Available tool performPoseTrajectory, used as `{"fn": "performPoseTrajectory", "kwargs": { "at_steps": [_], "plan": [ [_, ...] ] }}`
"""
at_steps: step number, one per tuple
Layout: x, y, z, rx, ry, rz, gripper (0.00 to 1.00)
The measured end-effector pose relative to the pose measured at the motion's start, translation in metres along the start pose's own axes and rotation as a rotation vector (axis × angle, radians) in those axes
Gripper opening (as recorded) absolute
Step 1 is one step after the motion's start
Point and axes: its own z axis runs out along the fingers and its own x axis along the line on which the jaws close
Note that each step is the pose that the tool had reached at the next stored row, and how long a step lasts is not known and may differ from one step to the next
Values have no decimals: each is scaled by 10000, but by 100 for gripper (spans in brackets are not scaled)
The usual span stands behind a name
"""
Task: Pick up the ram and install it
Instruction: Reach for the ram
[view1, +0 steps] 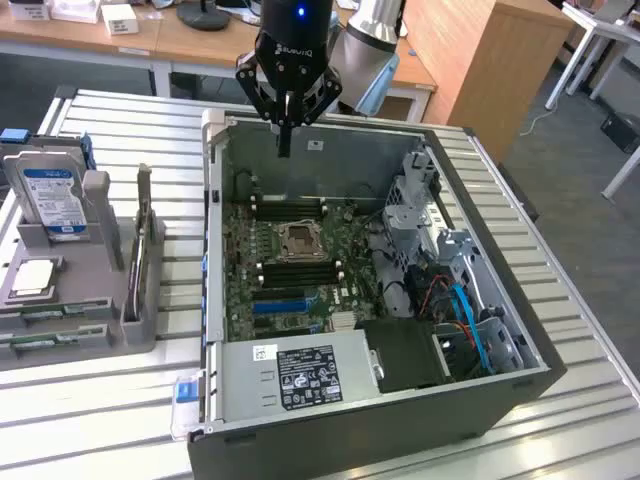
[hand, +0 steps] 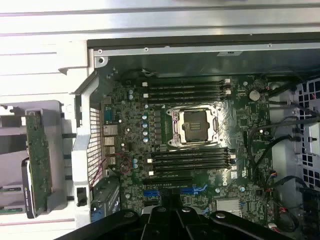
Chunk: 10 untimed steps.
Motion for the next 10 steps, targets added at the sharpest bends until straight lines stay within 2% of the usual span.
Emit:
{"fn": "performPoseTrajectory", "kwargs": {
  "at_steps": [10],
  "plan": [
    [0, 0, 0, 0, 1, 0, 11]
  ]
}}
